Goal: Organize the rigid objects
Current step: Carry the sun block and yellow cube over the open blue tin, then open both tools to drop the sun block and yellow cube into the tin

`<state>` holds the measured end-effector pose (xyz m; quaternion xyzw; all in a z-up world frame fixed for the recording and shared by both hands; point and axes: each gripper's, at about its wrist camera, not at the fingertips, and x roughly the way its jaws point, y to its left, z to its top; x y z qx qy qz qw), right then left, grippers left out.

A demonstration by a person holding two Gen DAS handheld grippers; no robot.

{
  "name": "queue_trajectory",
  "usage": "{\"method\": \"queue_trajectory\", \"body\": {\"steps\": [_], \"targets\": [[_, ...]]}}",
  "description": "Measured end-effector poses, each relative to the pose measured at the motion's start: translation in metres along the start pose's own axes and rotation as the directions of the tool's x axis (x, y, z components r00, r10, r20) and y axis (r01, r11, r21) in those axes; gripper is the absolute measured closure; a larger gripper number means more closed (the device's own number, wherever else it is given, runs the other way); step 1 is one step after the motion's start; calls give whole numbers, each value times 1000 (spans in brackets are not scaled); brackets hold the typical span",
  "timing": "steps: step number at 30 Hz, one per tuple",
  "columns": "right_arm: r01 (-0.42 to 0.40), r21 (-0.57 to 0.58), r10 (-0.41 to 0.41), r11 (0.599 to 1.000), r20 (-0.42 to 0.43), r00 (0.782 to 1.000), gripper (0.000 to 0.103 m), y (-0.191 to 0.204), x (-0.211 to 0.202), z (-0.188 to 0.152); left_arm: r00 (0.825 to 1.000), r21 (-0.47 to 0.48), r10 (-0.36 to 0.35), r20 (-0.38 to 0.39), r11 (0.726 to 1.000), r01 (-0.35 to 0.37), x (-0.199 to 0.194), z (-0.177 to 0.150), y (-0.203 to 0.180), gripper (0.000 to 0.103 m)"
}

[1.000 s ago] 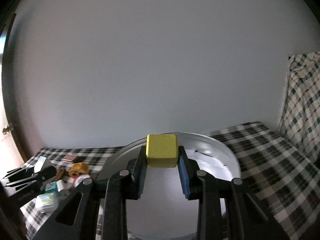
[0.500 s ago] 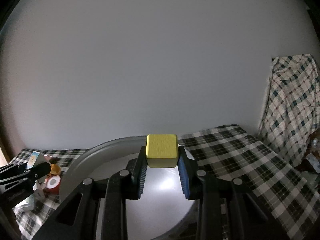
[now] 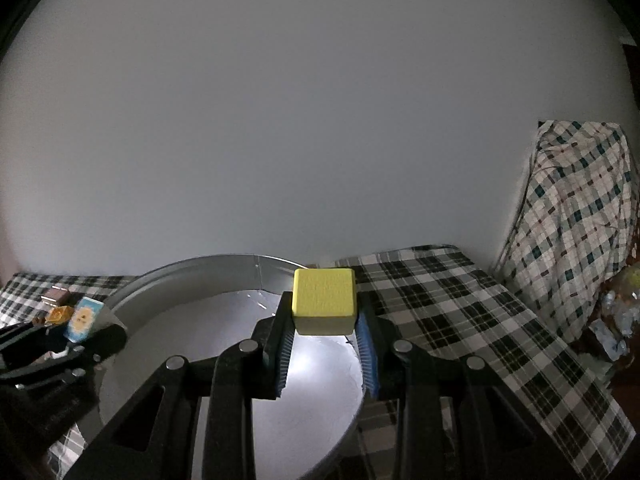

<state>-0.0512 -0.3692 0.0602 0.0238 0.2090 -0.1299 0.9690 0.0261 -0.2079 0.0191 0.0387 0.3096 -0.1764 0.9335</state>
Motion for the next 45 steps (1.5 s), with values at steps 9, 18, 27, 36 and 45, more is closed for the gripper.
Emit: {"method": "queue_trajectory", "body": {"steps": [9,18,27,36,45], "targets": [[3,-47,-5,999,-40,999,71,11,11,-5,1000,15,10,-29,1000,-10,15,-4,-5,73],[-4,-58,-2,998,-98,995,71,18,22,-10,998,31,22,-56,999,-21,24,-9,-7,73],[-28,-60,21,998,-116,993,71,23,26,-12,998,56,47,-52,997,-44,27,-14,-12,71],[-4,70,0,998,61,998,15,2,-4,-2,984,82,124,131,987,-136,-12,-16,-14,1],[-5,232,-8,973,52,999,11,-30,-5,-3,974,44,167,153,984,-175,-26,-23,11,1]]}}
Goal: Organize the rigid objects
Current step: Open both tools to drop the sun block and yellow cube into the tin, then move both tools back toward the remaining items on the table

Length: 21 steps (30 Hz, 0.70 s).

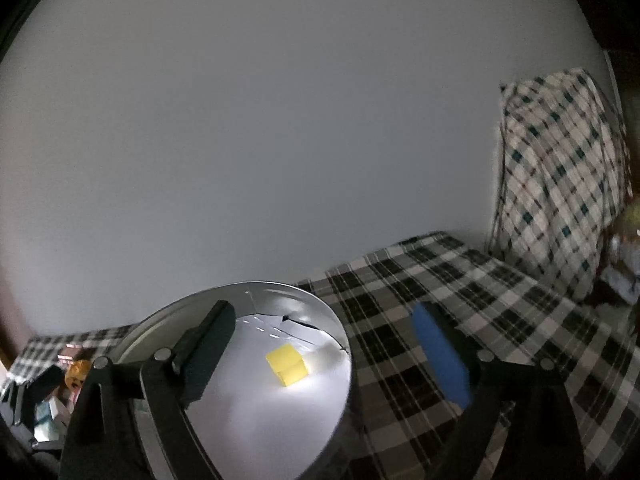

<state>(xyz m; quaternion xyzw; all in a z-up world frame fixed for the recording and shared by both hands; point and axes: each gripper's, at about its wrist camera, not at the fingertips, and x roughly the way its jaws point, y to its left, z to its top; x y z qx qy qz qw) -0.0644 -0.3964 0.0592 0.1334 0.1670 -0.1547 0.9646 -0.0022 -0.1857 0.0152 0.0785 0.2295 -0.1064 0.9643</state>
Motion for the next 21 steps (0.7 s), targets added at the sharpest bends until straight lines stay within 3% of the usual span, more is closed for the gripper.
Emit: {"method": "queue_trajectory", "body": {"steps": [5,8,12,18,21], "targets": [[37,31,-38,999,58,998,11,-8,-10,-3,999,-21,33,23,999,-32,-8,-7,15,1],[55,45,-63,997,194,979,11,-8,-30,-9,998,-31,62,27,998,-61,-9,-10,24,1],[92,17,-93,996,295,951,4,3,-45,-15,996,-45,79,37,996,-77,-14,-15,36,1],[137,-139,-93,981,286,954,4,37,-43,-23,995,-60,90,51,994,-87,-22,-22,52,1],[148,-163,-95,975,297,950,4,43,-49,-25,994,-57,93,52,994,-90,-25,-24,59,1]]}}
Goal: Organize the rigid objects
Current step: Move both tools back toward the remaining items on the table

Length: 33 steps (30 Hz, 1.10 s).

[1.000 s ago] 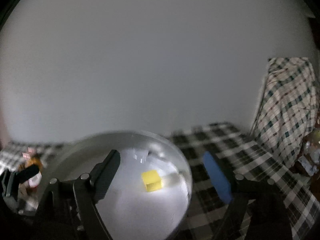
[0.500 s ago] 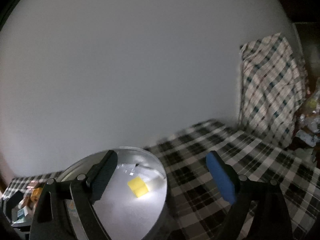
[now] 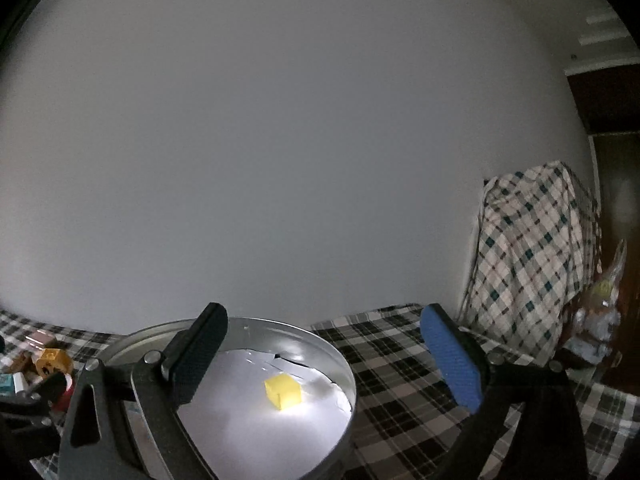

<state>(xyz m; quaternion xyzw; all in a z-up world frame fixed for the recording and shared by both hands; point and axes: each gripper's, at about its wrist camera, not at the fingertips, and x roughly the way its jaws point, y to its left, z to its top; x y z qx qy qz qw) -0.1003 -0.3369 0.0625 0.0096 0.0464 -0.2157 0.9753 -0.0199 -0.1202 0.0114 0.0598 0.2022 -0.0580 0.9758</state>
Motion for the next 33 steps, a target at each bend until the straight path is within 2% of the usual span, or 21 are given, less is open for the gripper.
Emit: {"method": "queue_trajectory", "body": {"steps": [17,26,33], "targets": [[14,24,-14,1000,18,1000,4,11,-30,-2,999,-29,1,-39,1000,-2,-3,-9,46,1],[-97,33,98,995,-12,995,4,47,-51,-4,998,-48,34,-51,998,-37,-2,-13,78,1],[-166,-7,166,986,-40,985,4,88,-58,-6,995,-67,66,-70,995,-71,0,-17,108,1]]}}
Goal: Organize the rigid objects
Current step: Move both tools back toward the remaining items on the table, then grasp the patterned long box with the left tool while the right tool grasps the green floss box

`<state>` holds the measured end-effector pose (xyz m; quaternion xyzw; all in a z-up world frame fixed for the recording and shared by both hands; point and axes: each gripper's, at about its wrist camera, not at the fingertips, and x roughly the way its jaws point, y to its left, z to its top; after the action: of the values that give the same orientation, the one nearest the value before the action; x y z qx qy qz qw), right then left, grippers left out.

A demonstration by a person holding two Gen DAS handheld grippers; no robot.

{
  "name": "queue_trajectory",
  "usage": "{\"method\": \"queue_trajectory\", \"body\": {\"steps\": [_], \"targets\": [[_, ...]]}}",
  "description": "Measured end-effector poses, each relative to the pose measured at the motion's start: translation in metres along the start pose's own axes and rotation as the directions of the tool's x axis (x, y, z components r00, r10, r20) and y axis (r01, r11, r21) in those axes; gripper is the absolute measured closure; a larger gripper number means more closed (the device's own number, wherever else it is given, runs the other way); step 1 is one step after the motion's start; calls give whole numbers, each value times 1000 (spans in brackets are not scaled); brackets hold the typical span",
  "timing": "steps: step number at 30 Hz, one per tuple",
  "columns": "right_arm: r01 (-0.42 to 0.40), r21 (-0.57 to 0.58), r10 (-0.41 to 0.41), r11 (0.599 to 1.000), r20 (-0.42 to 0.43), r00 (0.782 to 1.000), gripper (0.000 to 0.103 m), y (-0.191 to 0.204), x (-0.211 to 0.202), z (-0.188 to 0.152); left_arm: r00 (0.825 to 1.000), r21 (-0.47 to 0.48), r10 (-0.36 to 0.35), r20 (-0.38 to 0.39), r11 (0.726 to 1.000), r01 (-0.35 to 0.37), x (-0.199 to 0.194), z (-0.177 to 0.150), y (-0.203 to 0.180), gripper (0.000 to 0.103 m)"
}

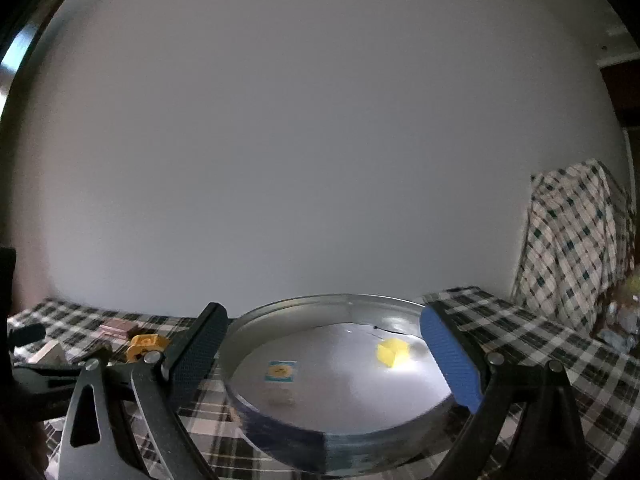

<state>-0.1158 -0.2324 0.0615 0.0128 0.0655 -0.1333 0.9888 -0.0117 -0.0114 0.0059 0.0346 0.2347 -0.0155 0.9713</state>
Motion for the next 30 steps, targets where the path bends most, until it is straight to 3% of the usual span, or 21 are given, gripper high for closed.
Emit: {"method": "queue_trajectory", "body": {"steps": [8,15,19,21,25,30], "targets": [[-112,16,113,994,-96,989,4,34,8,-7,999,-22,32,-37,999,-33,7,-2,34,1],[-222,-29,211,975,-216,953,4,68,19,-15,994,-38,66,-83,997,-69,20,-4,75,1],[-338,2,320,941,-328,889,4,94,24,-23,985,-56,66,-158,996,-76,34,-6,95,1],[-399,25,374,917,-407,833,4,108,30,-30,979,-66,69,-192,994,-83,42,-7,104,1],[-482,45,439,875,-495,750,4,132,34,-40,965,-73,66,-254,994,-87,55,-10,116,1],[-551,-19,447,835,-561,697,4,166,37,-49,943,-75,24,-331,996,-51,71,-15,122,1]]}}
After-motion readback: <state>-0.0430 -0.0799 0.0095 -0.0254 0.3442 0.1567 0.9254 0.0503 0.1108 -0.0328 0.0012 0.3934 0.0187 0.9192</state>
